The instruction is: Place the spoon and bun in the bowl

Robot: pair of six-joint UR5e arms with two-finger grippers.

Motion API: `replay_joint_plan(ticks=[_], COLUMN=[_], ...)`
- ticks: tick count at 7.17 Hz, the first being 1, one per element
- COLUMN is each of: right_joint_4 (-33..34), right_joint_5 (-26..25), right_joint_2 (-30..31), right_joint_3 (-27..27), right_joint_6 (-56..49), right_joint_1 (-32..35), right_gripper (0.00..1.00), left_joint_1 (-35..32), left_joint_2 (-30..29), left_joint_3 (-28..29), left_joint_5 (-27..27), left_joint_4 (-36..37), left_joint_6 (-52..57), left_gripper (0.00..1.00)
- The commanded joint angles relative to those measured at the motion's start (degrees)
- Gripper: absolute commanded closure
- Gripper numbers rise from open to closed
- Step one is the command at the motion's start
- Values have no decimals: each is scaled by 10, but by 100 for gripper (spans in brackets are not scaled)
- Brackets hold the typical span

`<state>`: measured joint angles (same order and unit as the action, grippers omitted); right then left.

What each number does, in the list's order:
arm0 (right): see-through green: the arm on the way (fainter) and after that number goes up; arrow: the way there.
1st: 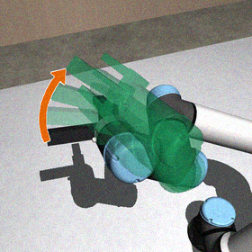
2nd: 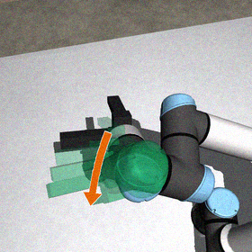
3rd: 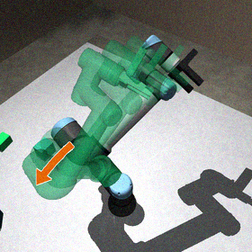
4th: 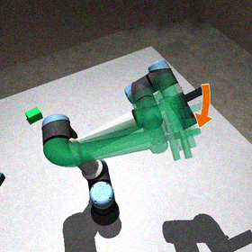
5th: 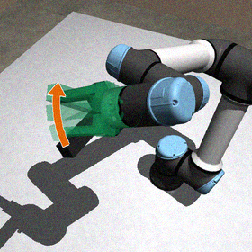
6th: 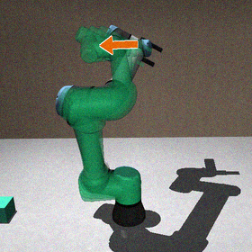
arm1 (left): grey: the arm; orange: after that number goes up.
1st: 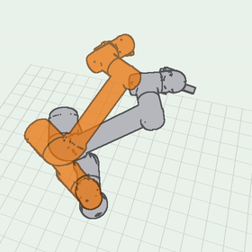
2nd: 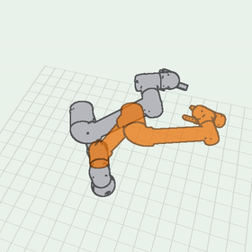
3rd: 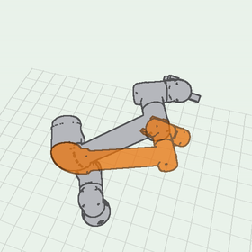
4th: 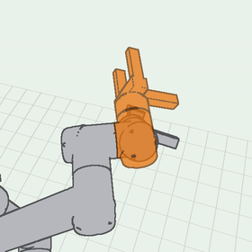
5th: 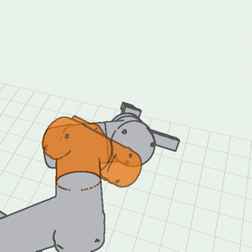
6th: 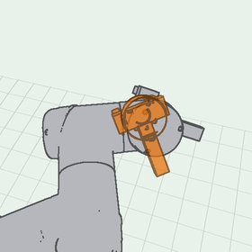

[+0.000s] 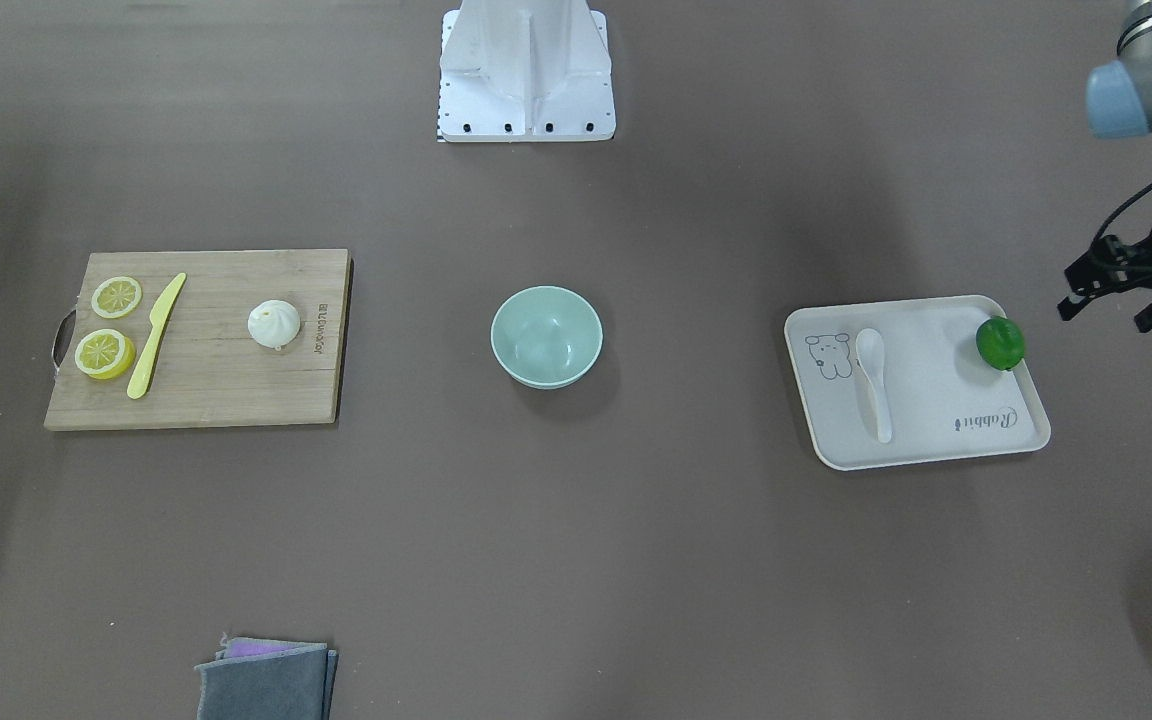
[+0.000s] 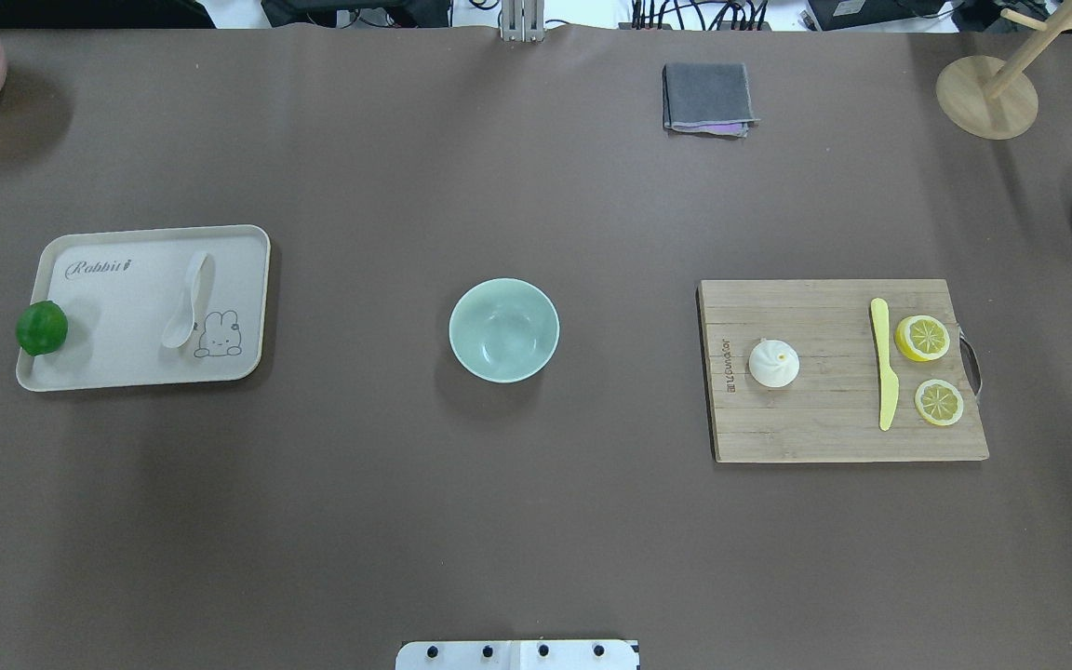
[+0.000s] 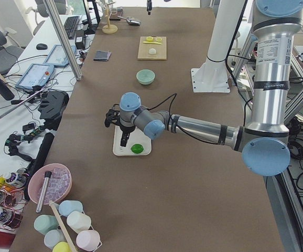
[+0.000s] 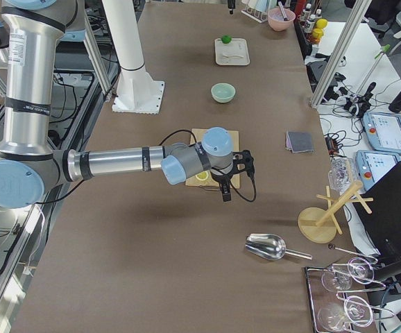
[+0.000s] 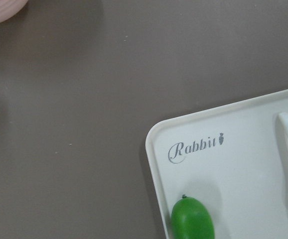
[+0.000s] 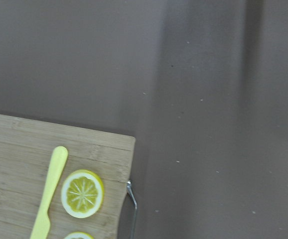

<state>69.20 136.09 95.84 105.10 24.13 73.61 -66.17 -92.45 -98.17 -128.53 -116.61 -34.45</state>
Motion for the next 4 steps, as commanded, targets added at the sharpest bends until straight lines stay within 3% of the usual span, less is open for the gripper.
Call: replay_joint_plan(ticks=[1, 4], right_joint_4=[0, 1], right_joint_5=[-28, -49], right_joint_2=[-28, -69], right_joint_3=[18, 19], right_joint_6=[83, 114], right_joint_1=[-63, -132], right_gripper=[2, 6], left_joint_1=[93, 133], left_joint_2=[-81, -153], left_joint_3=[20, 102], left_joint_5=[62, 64], left_joint_4=[64, 67], left_joint_6=[-74, -76], left_gripper=[5, 17])
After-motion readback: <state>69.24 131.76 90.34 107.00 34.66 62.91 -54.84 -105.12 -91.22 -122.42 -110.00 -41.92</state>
